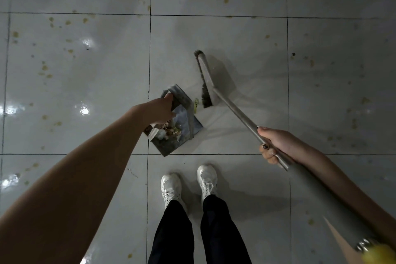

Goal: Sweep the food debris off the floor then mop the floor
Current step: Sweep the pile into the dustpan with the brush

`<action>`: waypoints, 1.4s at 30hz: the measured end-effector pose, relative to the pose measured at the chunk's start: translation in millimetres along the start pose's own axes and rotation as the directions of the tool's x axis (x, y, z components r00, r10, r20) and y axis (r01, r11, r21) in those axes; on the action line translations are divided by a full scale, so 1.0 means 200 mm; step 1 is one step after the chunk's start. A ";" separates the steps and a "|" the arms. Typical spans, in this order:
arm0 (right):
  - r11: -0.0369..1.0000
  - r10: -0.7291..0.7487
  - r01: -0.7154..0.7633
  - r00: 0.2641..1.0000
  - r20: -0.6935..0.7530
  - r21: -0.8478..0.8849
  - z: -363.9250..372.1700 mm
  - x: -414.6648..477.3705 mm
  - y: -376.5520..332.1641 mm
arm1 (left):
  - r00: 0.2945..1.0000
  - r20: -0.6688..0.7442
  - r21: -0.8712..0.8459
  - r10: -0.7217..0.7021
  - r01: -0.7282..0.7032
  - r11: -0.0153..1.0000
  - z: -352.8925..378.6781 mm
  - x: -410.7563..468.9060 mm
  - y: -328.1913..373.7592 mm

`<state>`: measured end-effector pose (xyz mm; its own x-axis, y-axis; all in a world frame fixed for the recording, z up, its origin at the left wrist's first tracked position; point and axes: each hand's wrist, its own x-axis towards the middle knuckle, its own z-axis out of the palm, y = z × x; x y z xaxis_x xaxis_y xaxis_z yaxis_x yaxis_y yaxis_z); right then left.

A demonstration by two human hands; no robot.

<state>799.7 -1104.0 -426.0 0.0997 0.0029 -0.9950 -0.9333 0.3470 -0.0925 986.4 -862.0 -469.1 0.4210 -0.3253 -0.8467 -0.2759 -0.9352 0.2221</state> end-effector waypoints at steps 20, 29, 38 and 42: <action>0.985 0.148 -0.164 0.957 0.250 0.044 0.24 0.07 0.14 | 1.000 0.013 -0.021 -0.025 0.025 0.999 0.01 0.00 -0.05; 0.970 0.240 -0.221 0.921 0.308 -0.098 0.05 -0.09 0.04 | 0.999 0.025 -0.071 -0.029 0.031 0.997 0.00 -0.06 -0.07; 0.994 -0.029 0.038 0.995 0.091 -0.107 0.13 -0.13 -0.10 | 0.999 0.032 -0.155 -0.023 0.027 0.988 0.04 -0.11 -0.09; 0.986 0.096 -0.070 0.982 0.164 -0.154 0.26 -0.06 -0.01 | 0.999 0.026 -0.163 -0.025 0.029 0.986 0.06 -0.13 -0.12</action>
<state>817.9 -1055.7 -411.7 0.0652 0.1900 -0.9796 -0.9799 0.1978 -0.0269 971.9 -829.4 -458.5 0.4055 -0.2977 -0.8643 -0.1192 -0.9546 0.2729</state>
